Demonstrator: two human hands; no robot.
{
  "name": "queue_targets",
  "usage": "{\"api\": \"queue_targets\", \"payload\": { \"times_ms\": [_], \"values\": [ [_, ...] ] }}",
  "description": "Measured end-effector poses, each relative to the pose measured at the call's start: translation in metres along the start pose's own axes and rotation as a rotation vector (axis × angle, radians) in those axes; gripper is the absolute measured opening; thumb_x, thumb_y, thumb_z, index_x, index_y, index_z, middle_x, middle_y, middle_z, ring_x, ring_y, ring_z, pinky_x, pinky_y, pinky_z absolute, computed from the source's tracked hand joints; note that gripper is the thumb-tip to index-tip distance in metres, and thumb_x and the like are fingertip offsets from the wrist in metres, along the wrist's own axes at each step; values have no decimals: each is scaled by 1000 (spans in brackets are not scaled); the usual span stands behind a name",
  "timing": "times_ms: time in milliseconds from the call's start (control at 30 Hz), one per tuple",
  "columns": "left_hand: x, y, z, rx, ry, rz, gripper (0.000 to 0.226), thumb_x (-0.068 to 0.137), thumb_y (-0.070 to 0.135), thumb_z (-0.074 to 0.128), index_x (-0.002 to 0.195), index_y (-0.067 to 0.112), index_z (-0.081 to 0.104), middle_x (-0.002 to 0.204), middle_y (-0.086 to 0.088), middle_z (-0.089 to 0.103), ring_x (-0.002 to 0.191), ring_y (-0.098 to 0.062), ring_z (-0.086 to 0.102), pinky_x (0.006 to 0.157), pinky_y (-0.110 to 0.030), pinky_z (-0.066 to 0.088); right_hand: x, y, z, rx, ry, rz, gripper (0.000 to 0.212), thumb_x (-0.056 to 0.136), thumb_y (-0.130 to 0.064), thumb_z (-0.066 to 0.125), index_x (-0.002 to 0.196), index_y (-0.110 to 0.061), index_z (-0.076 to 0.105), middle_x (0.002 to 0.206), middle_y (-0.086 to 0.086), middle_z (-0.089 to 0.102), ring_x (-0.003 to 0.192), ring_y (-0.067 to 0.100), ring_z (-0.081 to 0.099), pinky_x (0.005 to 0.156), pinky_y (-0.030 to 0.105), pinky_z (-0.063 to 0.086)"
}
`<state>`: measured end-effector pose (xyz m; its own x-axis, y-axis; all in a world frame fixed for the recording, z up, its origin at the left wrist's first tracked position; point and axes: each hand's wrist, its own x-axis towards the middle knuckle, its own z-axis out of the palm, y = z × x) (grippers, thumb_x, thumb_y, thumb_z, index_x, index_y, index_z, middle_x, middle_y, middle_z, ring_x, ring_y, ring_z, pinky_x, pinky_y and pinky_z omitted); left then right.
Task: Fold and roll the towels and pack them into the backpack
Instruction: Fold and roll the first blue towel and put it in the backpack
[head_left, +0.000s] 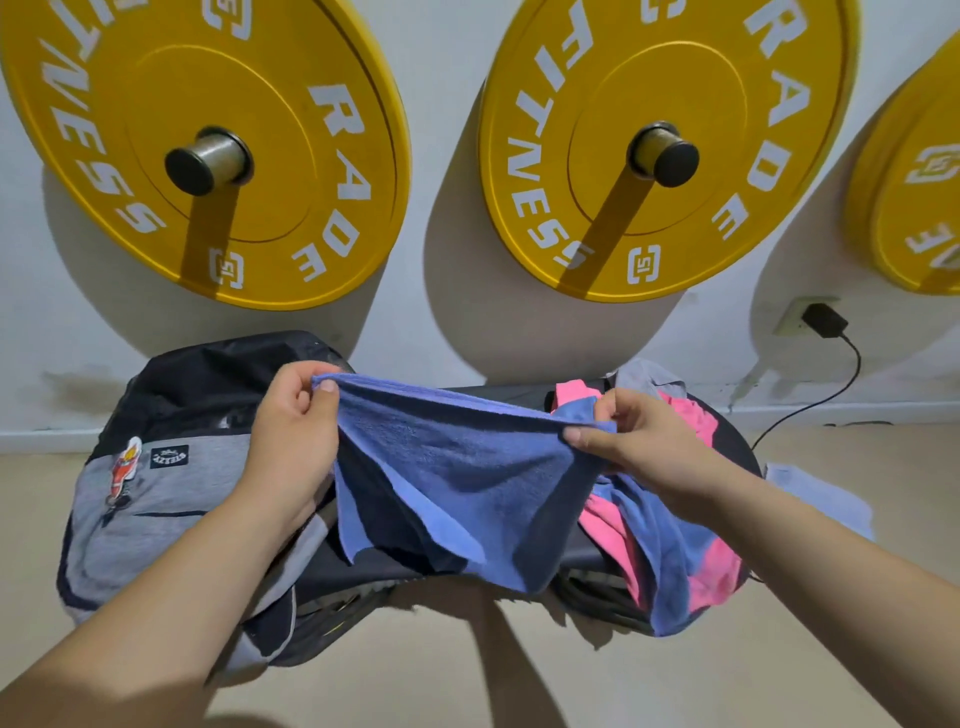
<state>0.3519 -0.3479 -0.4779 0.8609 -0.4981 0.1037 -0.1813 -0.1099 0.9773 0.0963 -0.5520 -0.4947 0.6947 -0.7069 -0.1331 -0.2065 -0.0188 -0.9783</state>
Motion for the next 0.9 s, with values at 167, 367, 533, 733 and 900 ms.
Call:
{"api": "queue_targets", "payload": {
  "times_ms": [167, 367, 533, 733, 900],
  "values": [
    [-1, 19, -7, -77, 66, 141, 20, 105, 13, 50, 105, 27, 65, 98, -4, 73, 87, -14, 69, 76, -30, 55, -11, -34, -13, -139, 196, -299, 15, 90, -7, 74, 85, -16, 64, 77, 4, 70, 71, 24, 62, 69, 41, 49],
    [-4, 10, -5, 104, -30, 133, 17, 104, 13, 52, 102, 23, 66, 95, -8, 72, 86, -18, 67, 74, -31, 51, -15, -29, -19, -644, 276, -251, 14, 75, -21, 89, 73, -20, 75, 69, -2, 73, 71, 17, 67, 69, 33, 55],
    [-5, 7, -6, 97, -55, 62, 17, 104, 12, 52, 101, 21, 66, 92, -7, 72, 81, -18, 64, 70, -31, 49, -14, -32, -24, -383, 261, -169, 10, 77, -18, 89, 81, -19, 80, 74, -6, 78, 72, 7, 73, 70, 19, 57],
    [-1, 14, -10, 82, 51, 152, 15, 104, 15, 53, 105, 24, 65, 84, 3, 66, 69, -4, 58, 66, -29, 44, -14, -38, -19, -544, 378, -389, 12, 91, -13, 72, 88, -24, 70, 79, -15, 72, 76, 1, 68, 68, 15, 52],
    [-1, 18, -10, 90, 11, 123, 15, 101, 19, 56, 101, 27, 68, 85, -4, 72, 81, -30, 64, 73, -43, 51, -17, -44, -14, -343, 435, -326, 20, 102, -9, 55, 108, -22, 69, 96, -3, 69, 61, 16, 72, 54, 23, 57]
  ]
}}
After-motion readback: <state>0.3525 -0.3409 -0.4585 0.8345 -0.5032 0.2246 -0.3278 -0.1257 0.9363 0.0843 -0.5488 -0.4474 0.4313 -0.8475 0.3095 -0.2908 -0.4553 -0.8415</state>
